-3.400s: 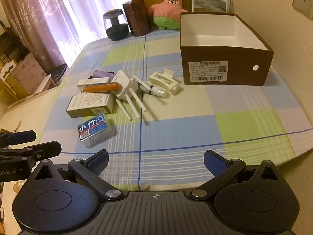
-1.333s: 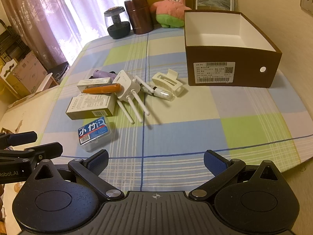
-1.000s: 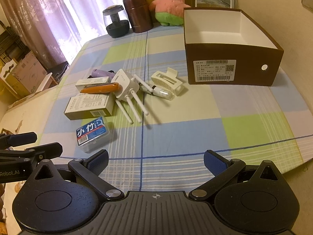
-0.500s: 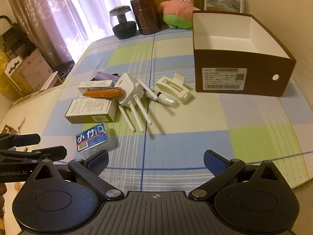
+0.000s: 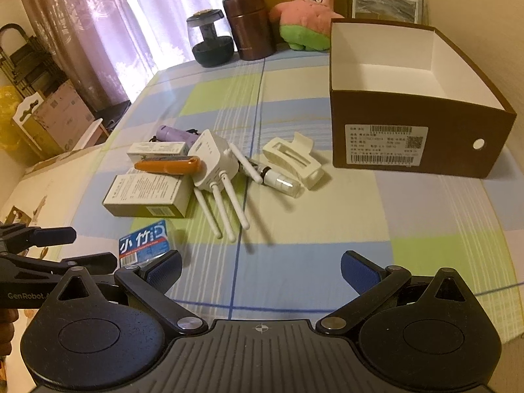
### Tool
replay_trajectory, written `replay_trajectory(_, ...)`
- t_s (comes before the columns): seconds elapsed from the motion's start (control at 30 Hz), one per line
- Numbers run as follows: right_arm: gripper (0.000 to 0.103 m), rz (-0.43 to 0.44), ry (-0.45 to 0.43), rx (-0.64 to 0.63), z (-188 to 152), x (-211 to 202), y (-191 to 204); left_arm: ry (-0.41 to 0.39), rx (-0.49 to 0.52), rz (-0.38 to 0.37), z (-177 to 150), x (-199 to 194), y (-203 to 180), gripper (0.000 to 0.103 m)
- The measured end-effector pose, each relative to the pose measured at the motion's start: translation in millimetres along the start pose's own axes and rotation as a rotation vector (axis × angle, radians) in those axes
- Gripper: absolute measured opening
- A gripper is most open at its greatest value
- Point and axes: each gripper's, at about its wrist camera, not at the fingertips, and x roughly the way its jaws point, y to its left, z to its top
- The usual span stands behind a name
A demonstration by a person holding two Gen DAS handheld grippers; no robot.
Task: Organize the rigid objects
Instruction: 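Grasp the blue floss pack with the left tool and lift it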
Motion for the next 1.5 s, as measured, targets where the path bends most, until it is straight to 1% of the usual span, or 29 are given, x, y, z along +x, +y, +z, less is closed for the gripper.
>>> replay_trajectory(0.2,0.1,0.009,0.0,-0.016,7.5,10.2,-4.5,-0.001,0.043,-0.006,4.2,16.8,0.6,0.083)
replay_trajectory(0.33,0.095,0.012,0.005,-0.026,10.9,16.9,-8.9,0.012,0.072,-0.014,4.7,32.4,2.3,0.082)
replay_trajectory(0.5,0.091,0.009,0.022,-0.034,13.1,25.9,-15.9,0.035,0.112,-0.029,4.7,53.5,4.2,0.081)
replay_trajectory(0.6,0.091,0.009,0.034,-0.032,15.1,30.0,-19.6,0.049,0.136,-0.036,4.9,65.6,4.3,0.078)
replay_trajectory(0.67,0.091,0.009,0.041,-0.031,17.2,33.0,-22.1,0.066,0.15,-0.036,4.6,73.7,4.4,0.074)
replay_trajectory(0.83,0.091,0.015,0.059,-0.031,20.9,39.7,-27.0,0.091,0.172,-0.038,2.8,85.2,2.8,0.073)
replay_trajectory(0.9,0.091,0.019,0.067,-0.034,22.5,42.3,-28.4,0.094,0.169,-0.038,1.3,86.3,1.5,0.069)
replay_trajectory(0.93,0.091,0.021,0.069,-0.035,23.1,43.4,-28.9,0.097,0.162,-0.04,0.3,86.1,0.9,0.064)
replay_trajectory(1.03,0.091,0.027,0.078,-0.039,25.6,46.5,-30.9,0.12,0.121,-0.031,-0.5,85.8,-0.6,0.056)
replay_trajectory(1.13,0.091,0.036,0.086,-0.044,27.7,49.6,-32.6,0.135,0.066,-0.028,-0.1,85.0,-1.6,0.056)
replay_trajectory(1.2,0.091,0.046,0.093,-0.054,29.2,51.9,-33.6,0.136,0.047,-0.026,1.3,86.0,-2.9,0.056)
replay_trajectory(1.37,0.091,0.067,0.1,-0.089,33.7,56.6,-32.5,0.143,0.05,-0.009,5.5,97.2,-8.5,0.056)
replay_trajectory(1.5,0.091,0.09,0.098,-0.124,40.3,59.9,-30.4,0.144,0.031,-0.007,5.8,101.9,-9.1,0.055)
